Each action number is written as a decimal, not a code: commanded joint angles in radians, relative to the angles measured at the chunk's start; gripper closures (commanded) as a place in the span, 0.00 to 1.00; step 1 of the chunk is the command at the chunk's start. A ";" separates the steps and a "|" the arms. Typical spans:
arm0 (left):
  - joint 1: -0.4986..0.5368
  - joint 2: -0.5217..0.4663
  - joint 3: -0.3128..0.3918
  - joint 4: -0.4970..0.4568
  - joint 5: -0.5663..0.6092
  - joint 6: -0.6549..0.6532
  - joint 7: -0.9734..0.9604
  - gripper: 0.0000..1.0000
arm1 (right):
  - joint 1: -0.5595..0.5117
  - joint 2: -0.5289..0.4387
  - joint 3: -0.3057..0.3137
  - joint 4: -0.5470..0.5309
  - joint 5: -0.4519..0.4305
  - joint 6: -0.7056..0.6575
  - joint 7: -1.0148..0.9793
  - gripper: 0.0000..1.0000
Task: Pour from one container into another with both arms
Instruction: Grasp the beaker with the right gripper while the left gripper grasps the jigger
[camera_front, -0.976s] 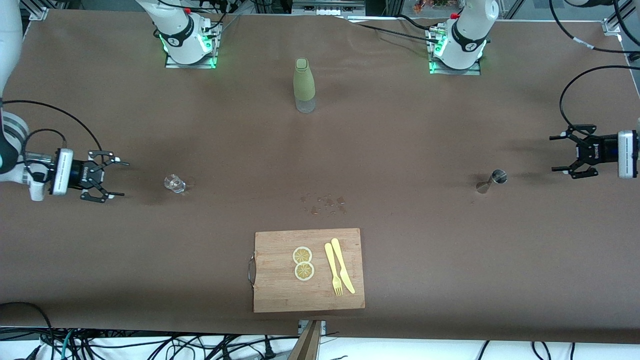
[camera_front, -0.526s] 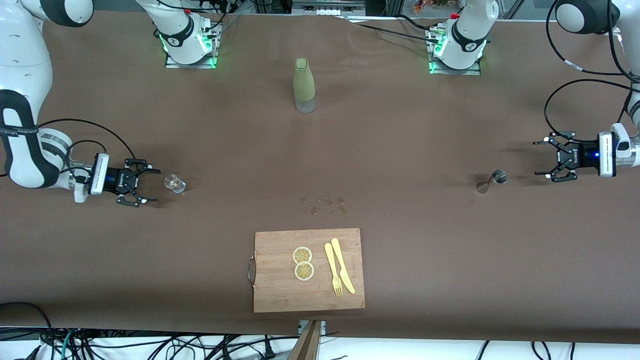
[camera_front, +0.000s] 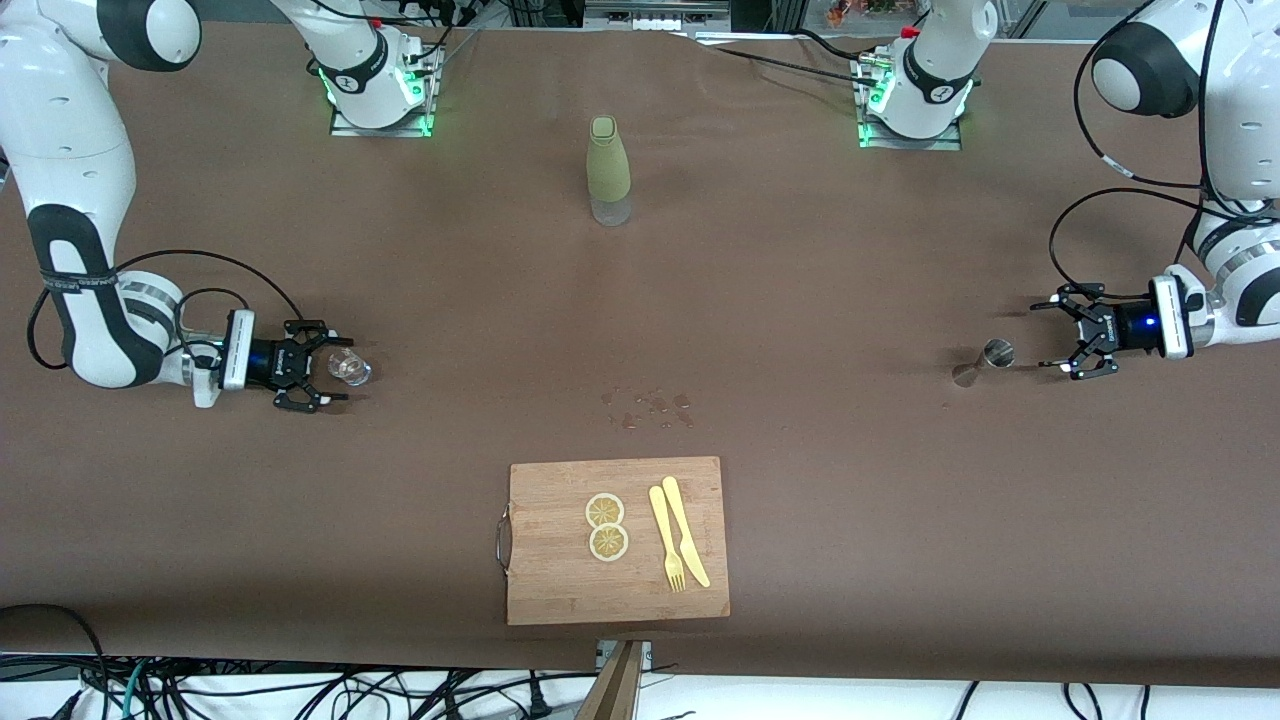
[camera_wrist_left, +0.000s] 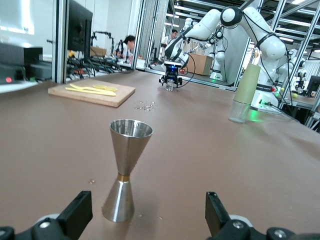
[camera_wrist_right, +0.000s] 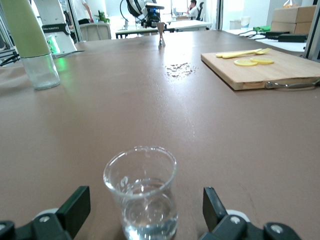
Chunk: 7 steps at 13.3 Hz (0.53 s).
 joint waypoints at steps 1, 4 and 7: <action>0.007 0.050 -0.003 0.051 -0.055 -0.024 0.097 0.00 | -0.007 0.019 0.026 -0.006 0.031 -0.013 -0.036 0.00; -0.002 0.124 -0.018 0.093 -0.102 -0.039 0.105 0.00 | -0.007 0.030 0.036 -0.006 0.031 -0.013 -0.038 0.00; -0.012 0.137 -0.041 0.093 -0.104 -0.036 0.103 0.00 | -0.007 0.034 0.047 0.002 0.031 -0.014 -0.038 0.18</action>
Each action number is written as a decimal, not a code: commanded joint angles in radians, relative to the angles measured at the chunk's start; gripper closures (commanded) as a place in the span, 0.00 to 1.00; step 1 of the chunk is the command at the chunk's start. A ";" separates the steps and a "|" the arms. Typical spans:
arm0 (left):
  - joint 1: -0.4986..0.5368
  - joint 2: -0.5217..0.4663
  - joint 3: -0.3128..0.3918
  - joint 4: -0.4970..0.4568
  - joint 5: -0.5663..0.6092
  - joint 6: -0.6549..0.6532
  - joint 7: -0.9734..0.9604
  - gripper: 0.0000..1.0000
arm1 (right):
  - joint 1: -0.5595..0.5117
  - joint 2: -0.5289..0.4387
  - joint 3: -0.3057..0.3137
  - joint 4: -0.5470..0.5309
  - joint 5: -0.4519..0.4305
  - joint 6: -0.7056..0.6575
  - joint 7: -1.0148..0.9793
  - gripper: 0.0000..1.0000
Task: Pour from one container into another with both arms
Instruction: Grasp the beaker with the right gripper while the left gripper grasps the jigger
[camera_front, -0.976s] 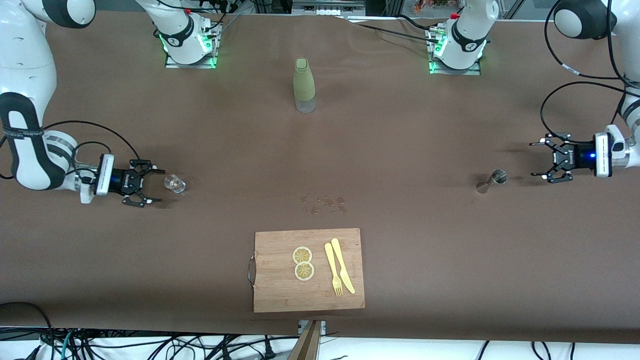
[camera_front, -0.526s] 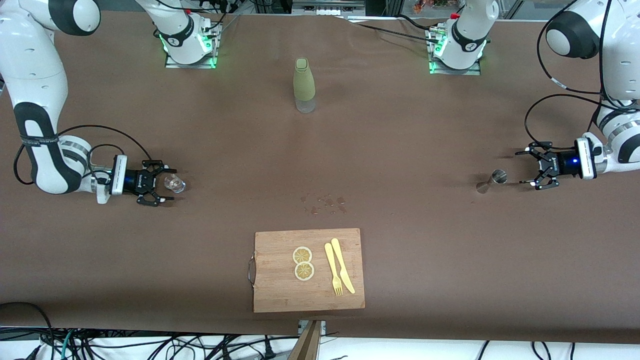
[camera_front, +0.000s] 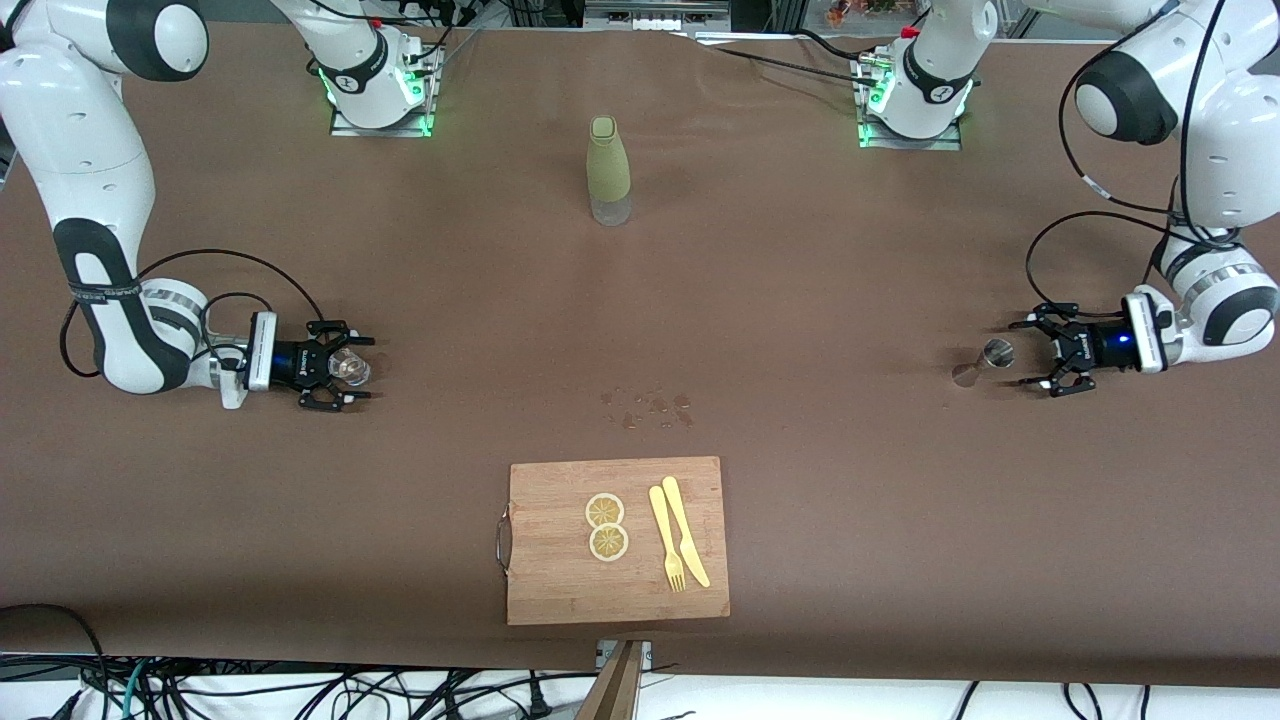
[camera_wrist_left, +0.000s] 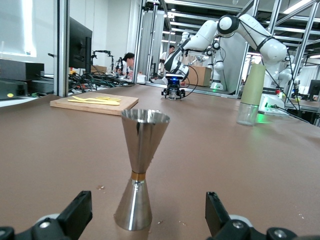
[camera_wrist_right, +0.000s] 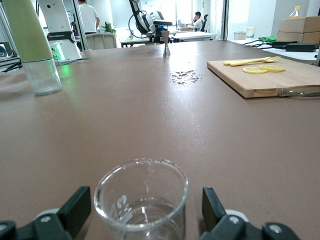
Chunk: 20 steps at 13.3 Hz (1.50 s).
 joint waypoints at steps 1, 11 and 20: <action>-0.014 0.024 -0.007 0.028 -0.021 -0.016 0.058 0.00 | -0.007 0.007 0.015 0.005 0.020 -0.012 -0.018 0.46; -0.038 0.023 -0.060 0.029 -0.022 -0.015 0.050 0.00 | -0.008 0.043 0.018 0.037 0.061 -0.073 0.011 1.00; -0.038 0.023 -0.069 0.028 -0.024 -0.015 0.054 1.00 | 0.148 0.037 0.113 0.259 0.053 -0.084 0.284 1.00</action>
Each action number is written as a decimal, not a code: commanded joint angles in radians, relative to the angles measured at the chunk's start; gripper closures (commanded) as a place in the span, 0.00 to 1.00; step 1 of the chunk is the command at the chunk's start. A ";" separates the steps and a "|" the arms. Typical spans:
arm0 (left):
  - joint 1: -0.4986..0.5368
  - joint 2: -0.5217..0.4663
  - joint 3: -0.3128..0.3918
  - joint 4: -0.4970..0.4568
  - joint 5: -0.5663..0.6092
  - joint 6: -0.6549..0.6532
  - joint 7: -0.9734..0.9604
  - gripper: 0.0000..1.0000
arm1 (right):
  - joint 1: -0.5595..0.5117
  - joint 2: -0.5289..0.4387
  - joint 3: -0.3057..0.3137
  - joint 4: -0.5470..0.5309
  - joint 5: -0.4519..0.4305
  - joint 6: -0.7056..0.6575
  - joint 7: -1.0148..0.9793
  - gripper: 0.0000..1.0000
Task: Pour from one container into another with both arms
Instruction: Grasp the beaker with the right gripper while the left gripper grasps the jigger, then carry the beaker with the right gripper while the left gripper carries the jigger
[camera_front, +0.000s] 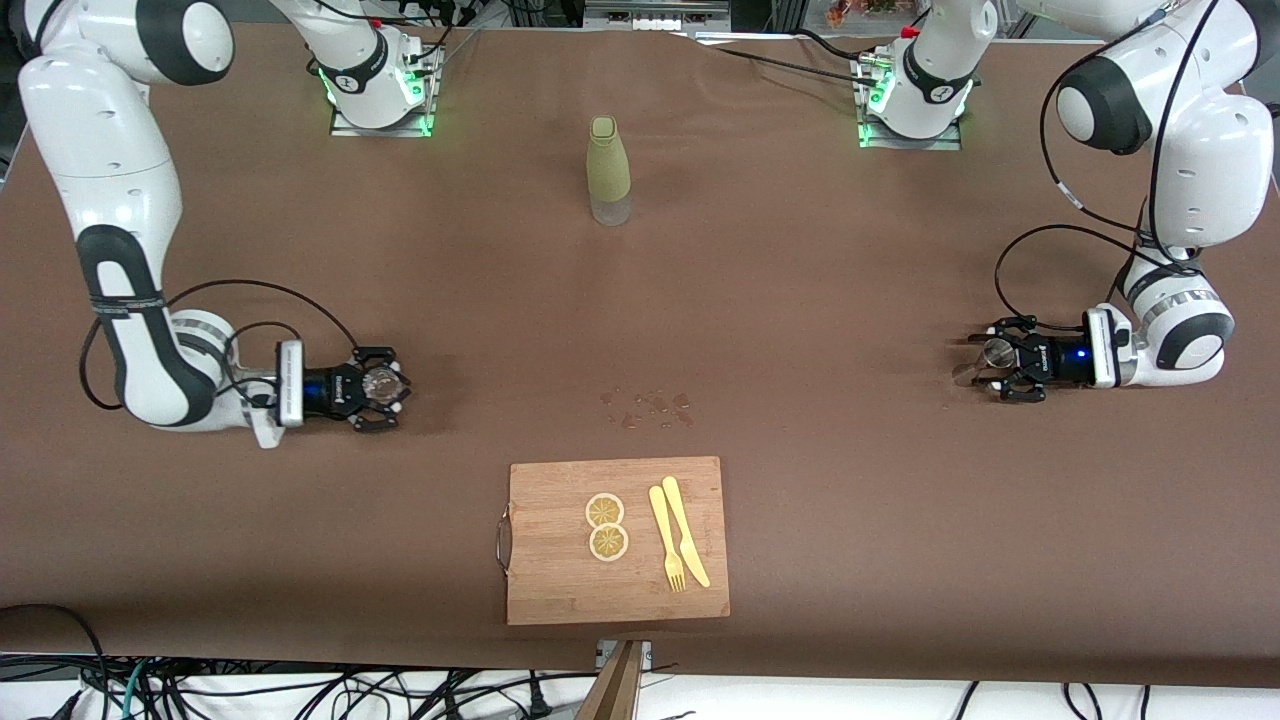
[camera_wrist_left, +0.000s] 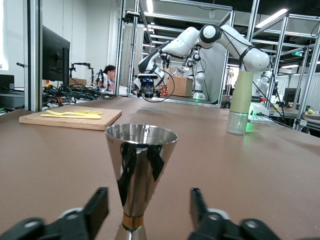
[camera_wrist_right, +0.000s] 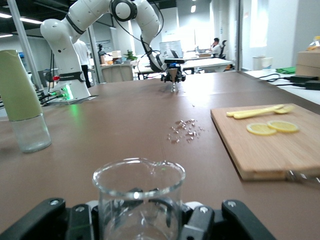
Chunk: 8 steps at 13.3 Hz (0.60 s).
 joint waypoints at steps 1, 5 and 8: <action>-0.004 0.013 0.009 0.010 -0.024 -0.010 0.042 1.00 | 0.057 0.007 0.023 0.072 0.008 0.009 0.098 1.00; -0.006 0.013 0.009 0.012 -0.019 -0.007 0.038 1.00 | 0.079 0.003 0.121 0.109 0.041 0.156 0.190 1.00; -0.018 0.010 0.009 0.019 -0.018 -0.004 0.035 1.00 | 0.097 0.001 0.152 0.152 0.038 0.184 0.266 1.00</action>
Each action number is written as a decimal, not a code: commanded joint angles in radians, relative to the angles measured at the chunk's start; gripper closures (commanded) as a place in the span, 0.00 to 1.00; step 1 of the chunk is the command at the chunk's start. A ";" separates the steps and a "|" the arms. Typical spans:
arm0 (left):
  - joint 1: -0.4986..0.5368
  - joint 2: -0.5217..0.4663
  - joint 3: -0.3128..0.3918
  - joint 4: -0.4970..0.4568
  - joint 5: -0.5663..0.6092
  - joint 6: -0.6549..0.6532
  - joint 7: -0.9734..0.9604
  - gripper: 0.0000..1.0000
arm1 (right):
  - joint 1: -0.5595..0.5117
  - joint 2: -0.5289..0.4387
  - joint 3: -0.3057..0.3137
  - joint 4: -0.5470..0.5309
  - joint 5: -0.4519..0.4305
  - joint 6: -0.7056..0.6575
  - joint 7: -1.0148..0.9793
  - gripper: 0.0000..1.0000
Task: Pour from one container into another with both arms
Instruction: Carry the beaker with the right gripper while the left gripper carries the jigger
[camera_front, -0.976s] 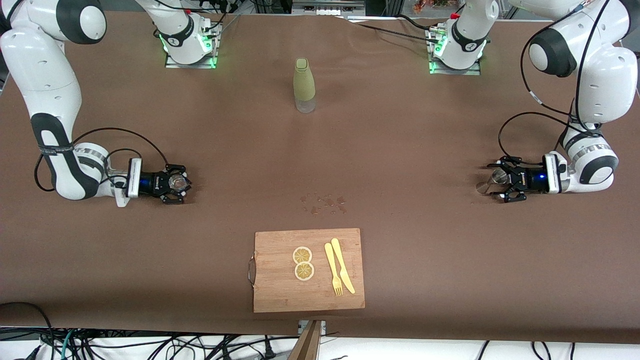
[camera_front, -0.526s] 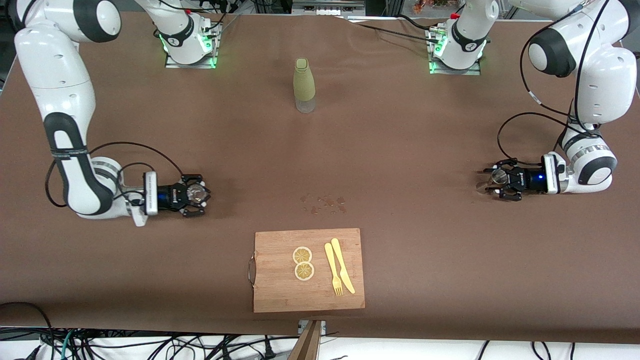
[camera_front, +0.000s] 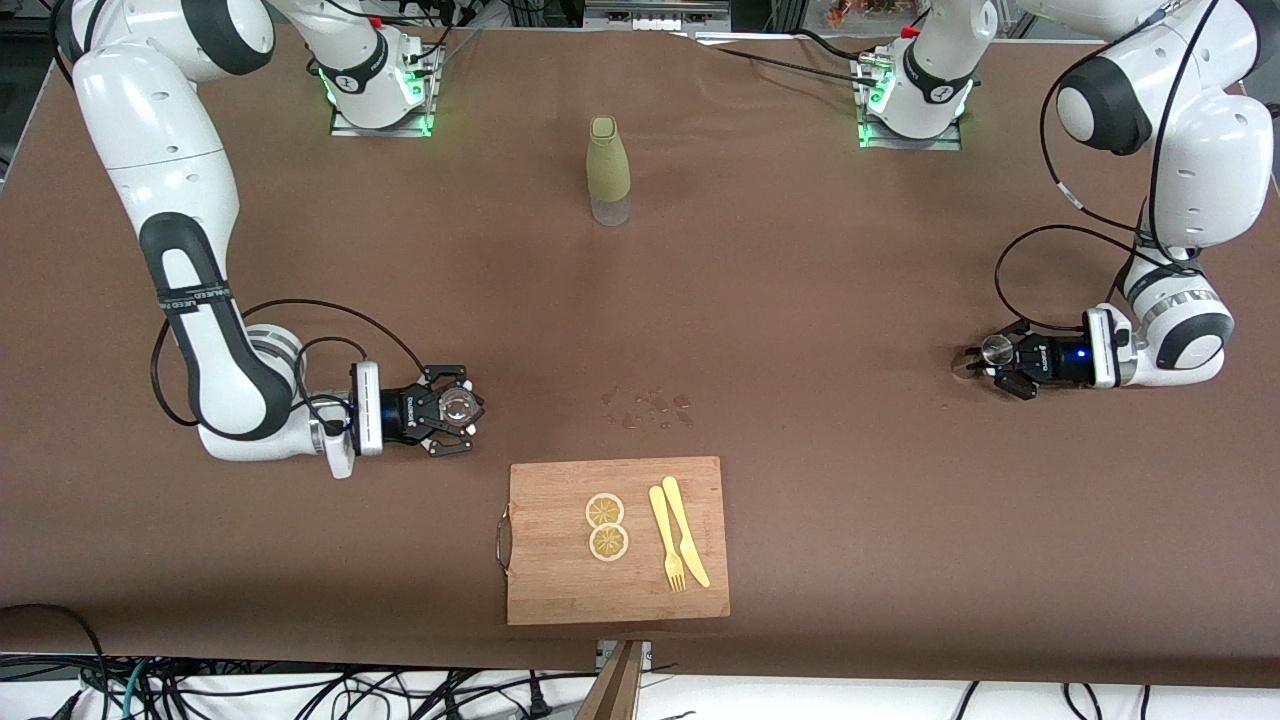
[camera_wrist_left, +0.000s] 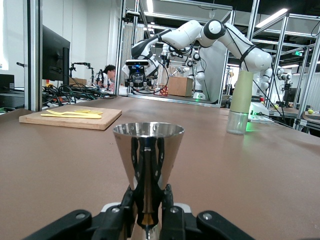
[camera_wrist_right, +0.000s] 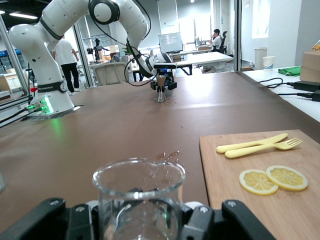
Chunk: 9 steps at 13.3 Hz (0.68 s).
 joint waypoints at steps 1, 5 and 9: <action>-0.018 0.009 0.009 0.037 -0.013 -0.004 0.028 1.00 | 0.027 -0.004 0.016 0.043 0.011 0.011 0.068 1.00; -0.064 -0.004 0.009 0.055 -0.007 -0.006 0.022 1.00 | 0.105 -0.028 0.016 0.049 0.010 0.110 0.097 1.00; -0.171 -0.027 -0.002 0.054 -0.051 -0.004 -0.030 1.00 | 0.200 -0.066 0.016 0.049 0.002 0.216 0.198 1.00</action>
